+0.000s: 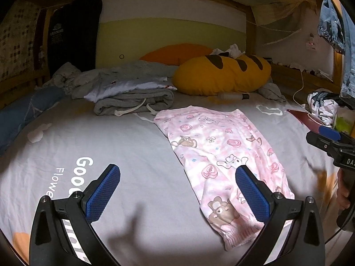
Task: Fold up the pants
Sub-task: 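Grasp the elastic cuffs of the pink pants with the right gripper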
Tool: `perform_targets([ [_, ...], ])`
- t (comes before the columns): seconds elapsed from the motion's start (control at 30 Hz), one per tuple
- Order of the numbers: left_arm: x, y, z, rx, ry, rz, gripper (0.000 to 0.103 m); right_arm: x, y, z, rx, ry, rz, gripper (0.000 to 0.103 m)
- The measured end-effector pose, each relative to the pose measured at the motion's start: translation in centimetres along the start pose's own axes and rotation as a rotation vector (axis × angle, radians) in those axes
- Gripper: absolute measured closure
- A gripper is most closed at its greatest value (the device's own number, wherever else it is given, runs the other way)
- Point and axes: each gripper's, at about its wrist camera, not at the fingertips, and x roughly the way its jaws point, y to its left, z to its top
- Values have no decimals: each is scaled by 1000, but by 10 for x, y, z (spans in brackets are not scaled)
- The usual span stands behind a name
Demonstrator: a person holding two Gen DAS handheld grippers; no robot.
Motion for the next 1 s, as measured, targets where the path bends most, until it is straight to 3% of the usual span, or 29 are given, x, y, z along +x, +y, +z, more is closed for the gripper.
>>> perform_targets([
  [0.17, -7, -3, -12, 59, 1, 30, 0, -3, 0, -5, -37, 19, -13, 1],
  [0.27, -10, -2, -25, 89, 41, 35, 0, -1, 4, -15, -108, 103, 25, 1],
  [0.33, -10, 0, -34, 100, 67, 43, 0, -2, 10, -24, -186, 183, 68, 1],
  [0.53, -3, -2, -47, 106, 164, 14, 0, -9, 39, -47, -484, 307, 64, 1],
  [0.63, 0, -8, -49, 121, 197, 5, 1, -8, 56, -60, -677, 313, 4, 2],
  [0.7, 0, -10, -51, 136, 198, 15, 1, -6, 65, -69, -783, 330, 15, 7],
  [0.77, -1, -11, -52, 143, 198, 24, 1, -3, 73, -75, -853, 349, 61, 8],
  [0.83, -2, -10, -51, 137, 196, 24, 1, 1, 80, -83, -922, 354, 53, 8],
  [0.9, -3, -8, -49, 128, 193, 21, 1, 0, 89, -91, -1000, 318, 38, 10],
  [1.0, -6, -6, -47, 124, 177, 24, 1, -3, 99, -99, -1087, 261, 32, 21],
])
